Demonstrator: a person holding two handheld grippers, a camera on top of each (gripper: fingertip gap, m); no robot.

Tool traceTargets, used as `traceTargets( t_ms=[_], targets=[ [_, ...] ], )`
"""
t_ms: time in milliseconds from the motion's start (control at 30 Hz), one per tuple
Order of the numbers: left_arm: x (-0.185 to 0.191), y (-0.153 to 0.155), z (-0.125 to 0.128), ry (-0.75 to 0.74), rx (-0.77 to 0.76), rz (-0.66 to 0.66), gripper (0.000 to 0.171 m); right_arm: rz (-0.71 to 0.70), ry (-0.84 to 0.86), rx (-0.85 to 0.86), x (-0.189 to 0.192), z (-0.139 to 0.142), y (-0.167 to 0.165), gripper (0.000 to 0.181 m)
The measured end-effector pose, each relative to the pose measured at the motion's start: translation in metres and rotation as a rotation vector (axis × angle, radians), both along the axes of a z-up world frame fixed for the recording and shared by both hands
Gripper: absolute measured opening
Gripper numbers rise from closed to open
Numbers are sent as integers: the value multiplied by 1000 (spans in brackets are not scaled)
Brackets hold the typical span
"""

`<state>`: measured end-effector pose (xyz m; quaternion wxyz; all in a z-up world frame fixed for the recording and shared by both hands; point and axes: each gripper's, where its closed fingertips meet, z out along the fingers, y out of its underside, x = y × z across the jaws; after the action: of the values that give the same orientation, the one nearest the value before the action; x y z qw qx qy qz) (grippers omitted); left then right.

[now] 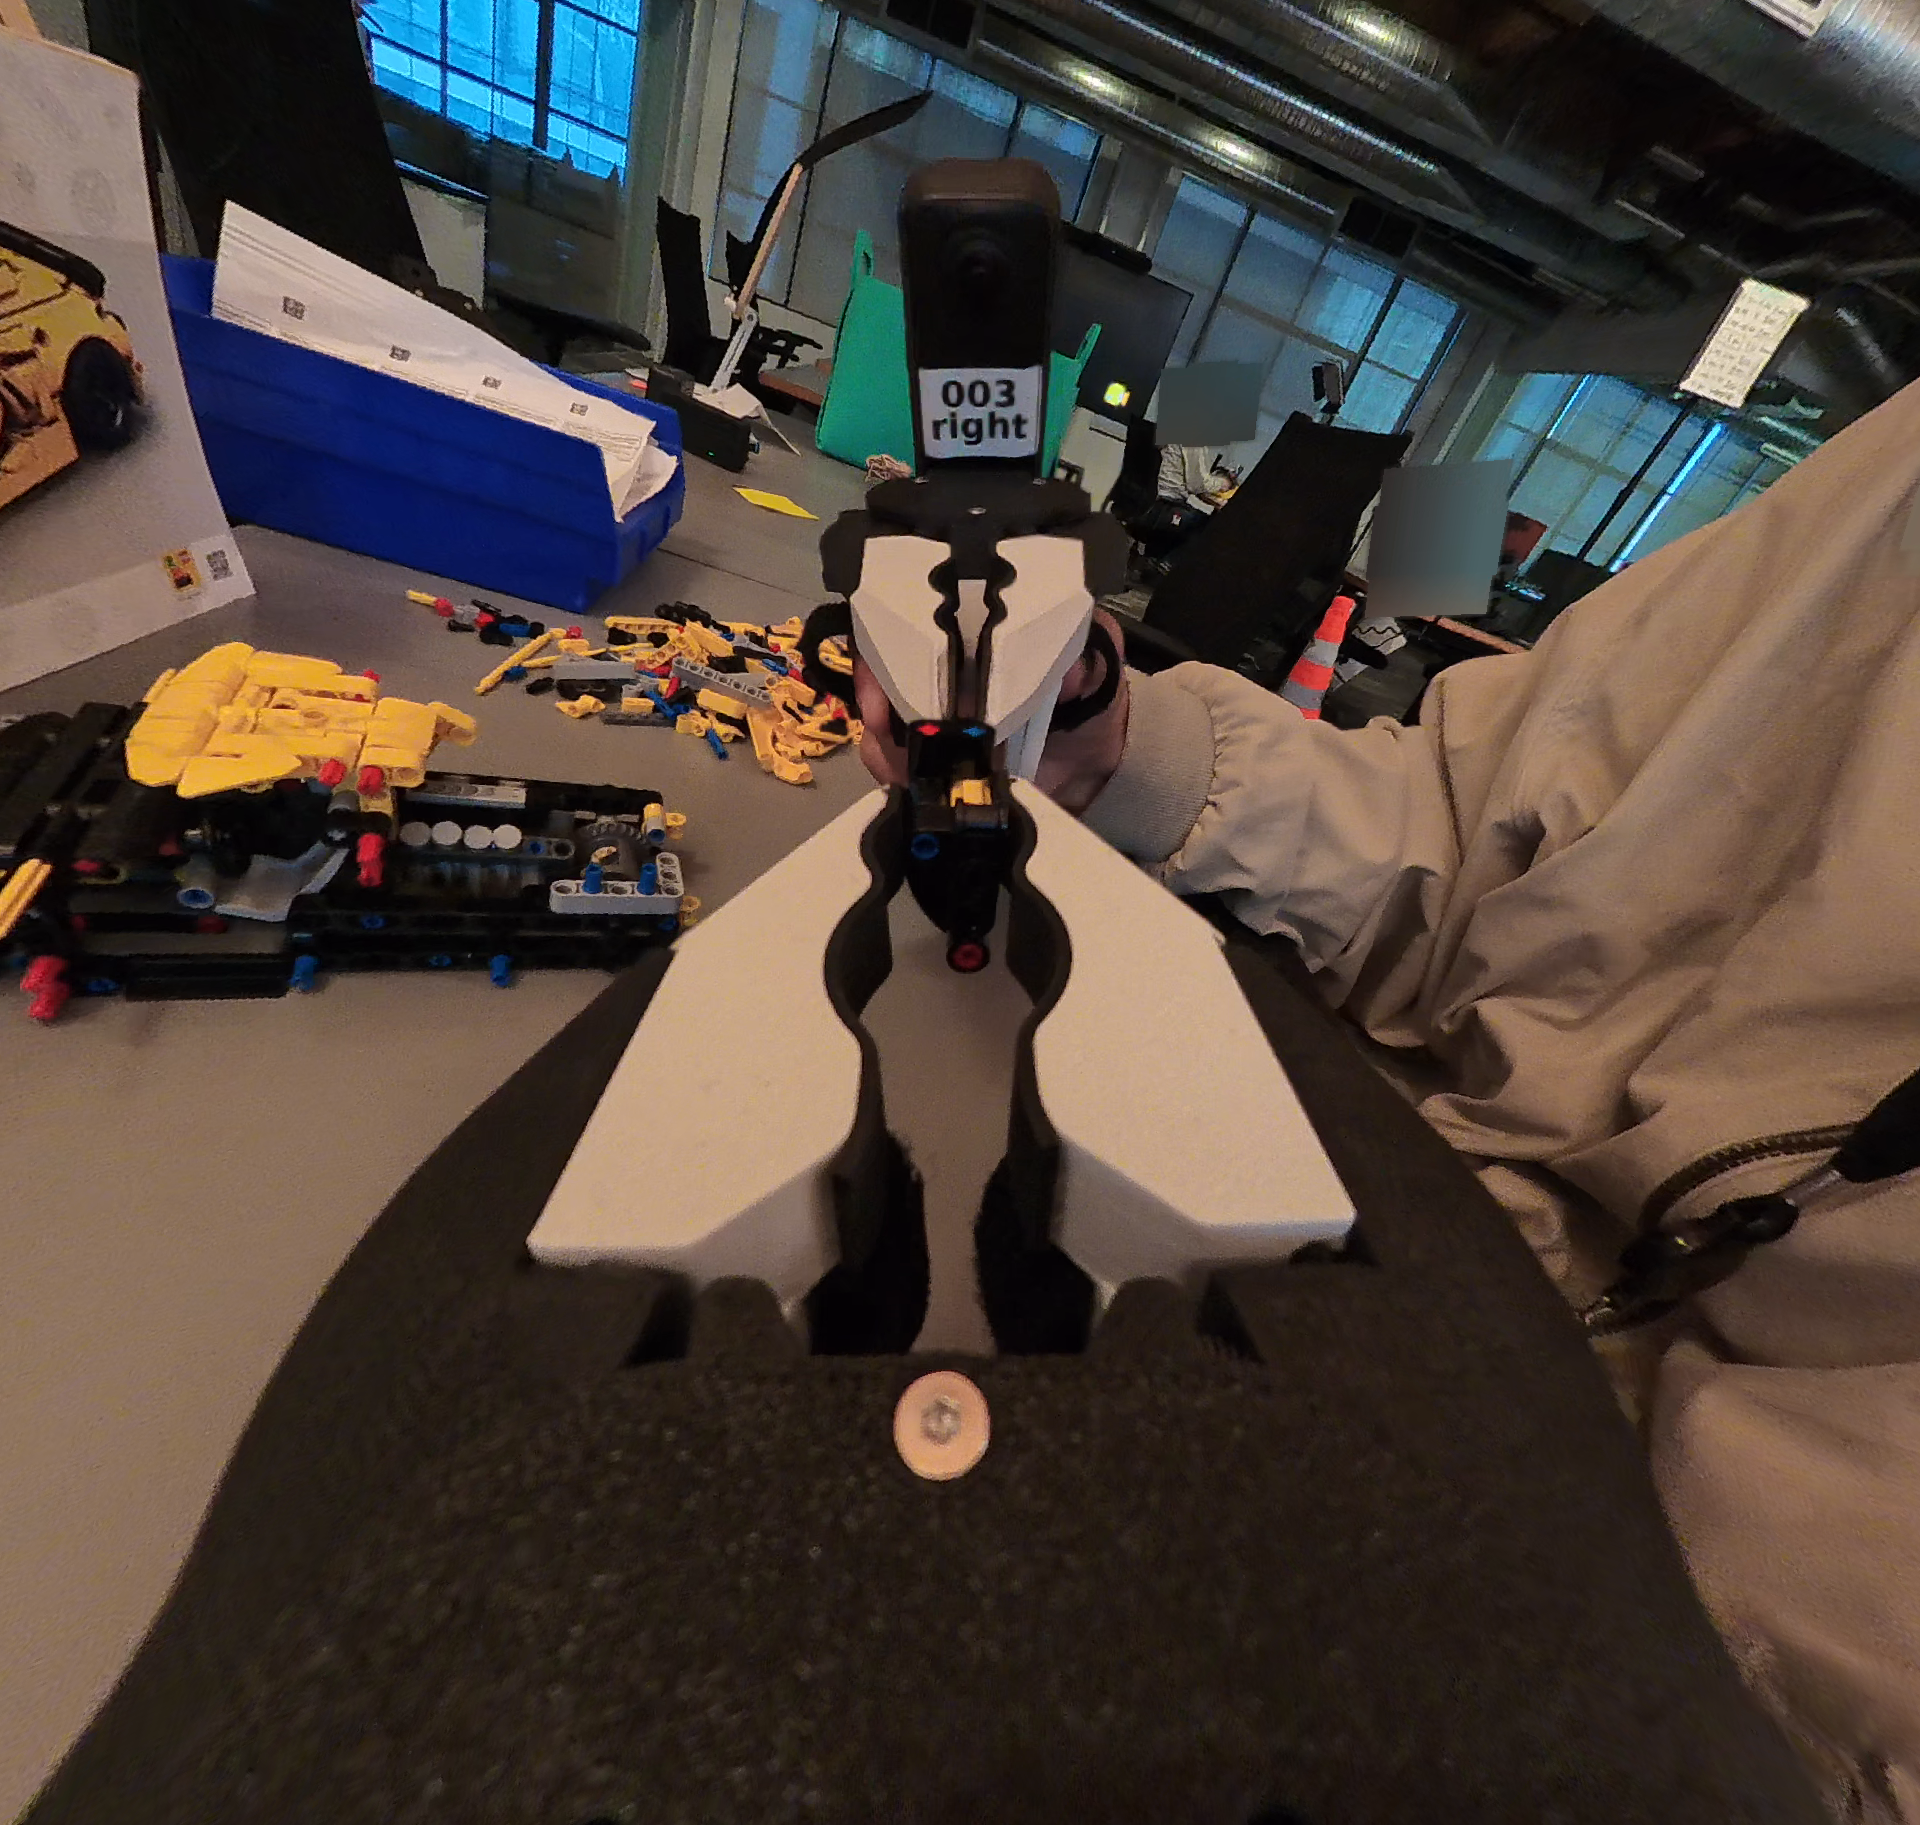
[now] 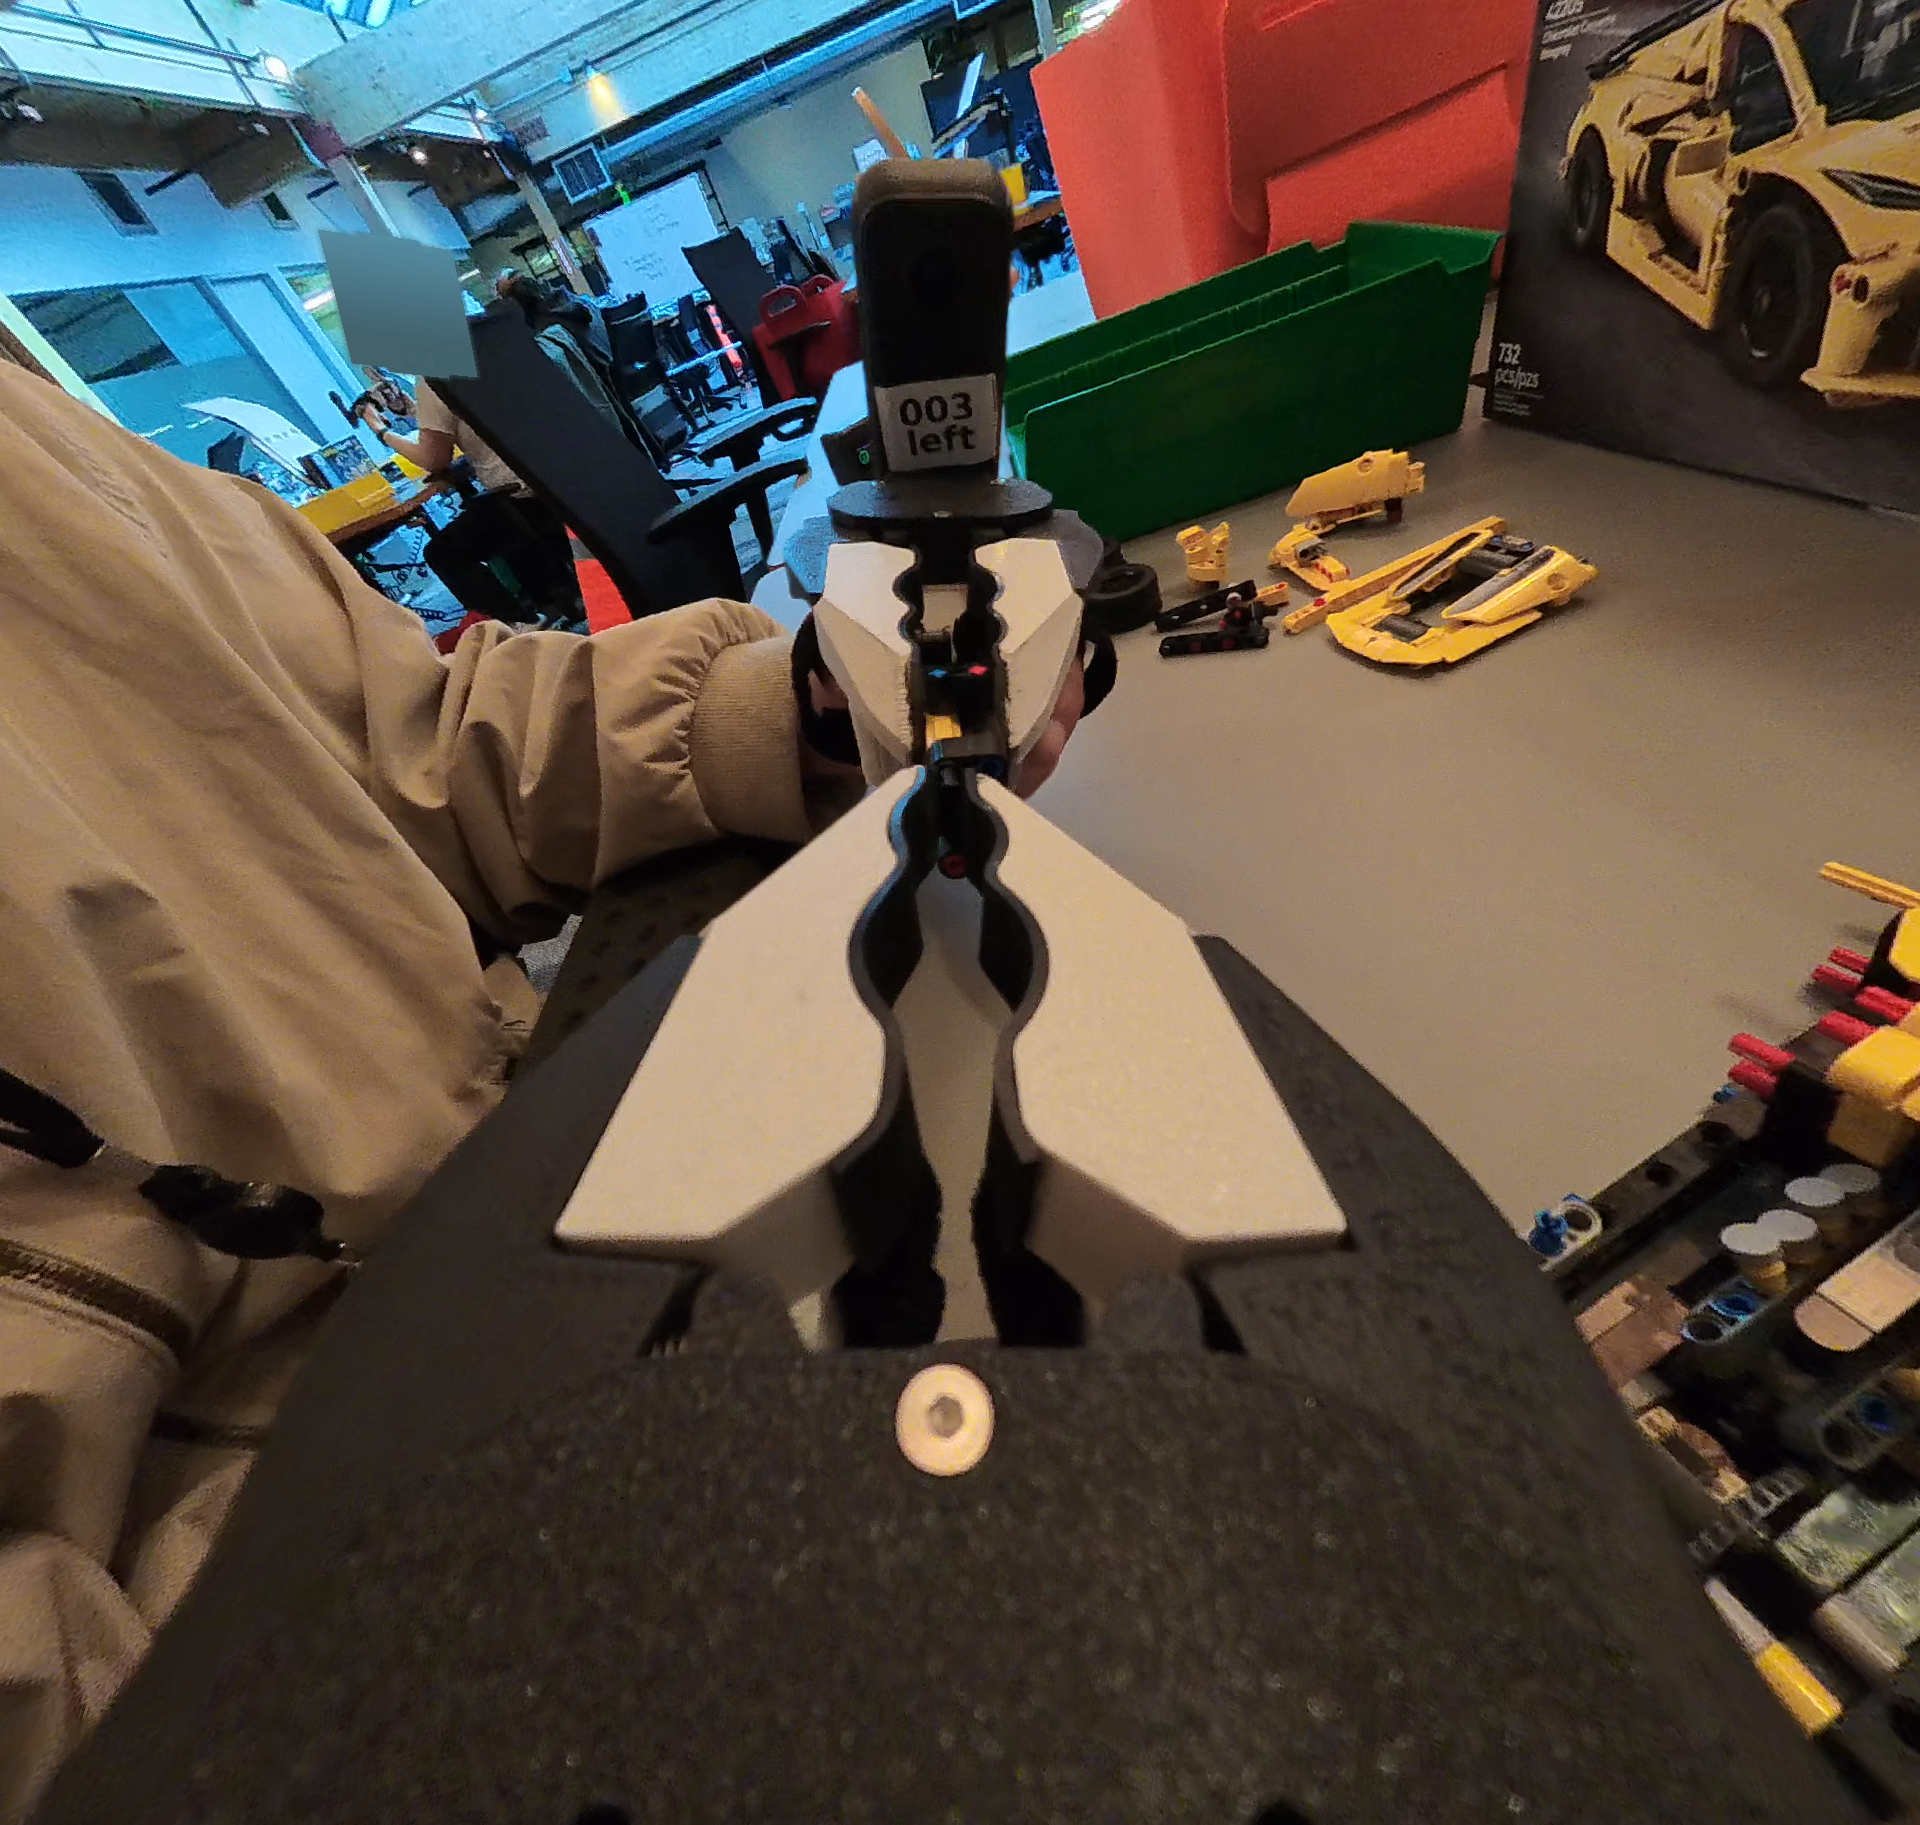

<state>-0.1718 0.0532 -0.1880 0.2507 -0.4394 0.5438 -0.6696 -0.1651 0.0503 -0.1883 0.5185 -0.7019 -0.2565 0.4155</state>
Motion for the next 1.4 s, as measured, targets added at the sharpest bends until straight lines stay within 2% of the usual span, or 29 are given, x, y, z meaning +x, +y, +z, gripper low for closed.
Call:
traceTargets(
  t_ms=[267, 300, 367, 400, 433, 500, 533, 567, 633, 700, 767, 800, 933, 1400],
  targets=[
    [-7, 2, 11, -58, 20, 10, 16, 29, 12, 23, 3, 3, -6, 0],
    [-21, 21, 29, -141, -62, 48, 16, -27, 50, 40, 23, 9, -5, 0],
    [-68, 86, 70, -341, -238, 193, 15, -208, 246, 131, 105, 44, -17, 0],
    [-76, 99, 70, -349, -241, 239, 15, -324, 197, 139, 139, 42, -22, 0],
    [-68, 97, 62, -309, -223, 245, 15, -362, 119, 98, 156, 31, -27, 0],
    [-41, 71, 45, -209, -193, 171, 16, -437, -1, 8, 175, 1, -25, 0],
    [-30, 59, 40, -182, -184, 138, 16, -448, -10, -24, 174, -7, -22, 0],
    [-23, 49, 37, -164, -181, 108, 16, -397, -7, -38, 159, -9, -21, 0],
    [-12, 32, 28, -118, -130, 73, 16, -249, 20, -3, 107, -3, -19, 0],
    [-6, 18, 18, -78, -90, 45, 16, -125, 40, 18, 53, 1, -17, 20],
    [-4, 9, 10, -55, -46, 36, 16, -44, 69, 1, 18, 5, -14, 28],
    [-3, 6, 8, -49, -29, 33, 16, -34, 80, 9, 10, 8, -11, 26],
    [-5, 3, 9, -51, -33, 19, 16, -45, 63, 62, 2, 10, -8, 14],
    [-3, -5, 6, -40, -38, -14, 16, -42, 89, 49, -5, 8, -4, 3]
  ],
)
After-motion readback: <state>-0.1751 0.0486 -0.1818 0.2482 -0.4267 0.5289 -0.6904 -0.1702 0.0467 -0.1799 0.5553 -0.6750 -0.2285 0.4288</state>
